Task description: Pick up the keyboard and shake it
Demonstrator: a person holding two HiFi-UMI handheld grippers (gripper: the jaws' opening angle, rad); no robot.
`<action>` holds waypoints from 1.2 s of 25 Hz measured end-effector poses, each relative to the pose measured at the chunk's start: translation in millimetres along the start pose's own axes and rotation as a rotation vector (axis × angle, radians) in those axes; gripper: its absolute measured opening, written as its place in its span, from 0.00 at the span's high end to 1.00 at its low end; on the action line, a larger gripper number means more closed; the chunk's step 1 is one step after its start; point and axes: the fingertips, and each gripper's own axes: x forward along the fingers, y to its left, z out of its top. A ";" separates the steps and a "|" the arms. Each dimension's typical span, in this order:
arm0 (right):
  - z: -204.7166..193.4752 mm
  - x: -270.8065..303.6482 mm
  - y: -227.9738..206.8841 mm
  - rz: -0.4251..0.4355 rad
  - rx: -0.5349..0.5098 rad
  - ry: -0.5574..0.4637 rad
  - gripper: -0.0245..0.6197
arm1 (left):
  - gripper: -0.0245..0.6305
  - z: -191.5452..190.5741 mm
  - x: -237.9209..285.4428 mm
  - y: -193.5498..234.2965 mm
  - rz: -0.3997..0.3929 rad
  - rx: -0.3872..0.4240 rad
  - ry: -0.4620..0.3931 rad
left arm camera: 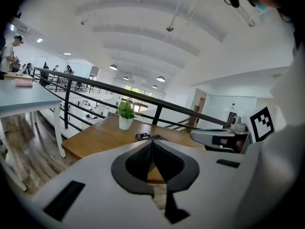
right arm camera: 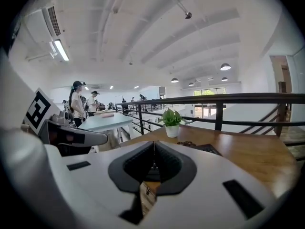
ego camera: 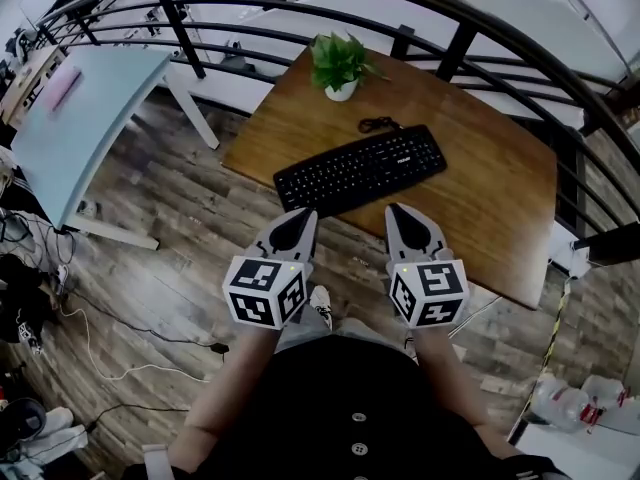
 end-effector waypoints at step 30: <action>1.5 110.7 -34.2 0.169 -0.039 0.118 0.92 | 0.94 11.5 78.2 52.9 0.149 -0.048 0.054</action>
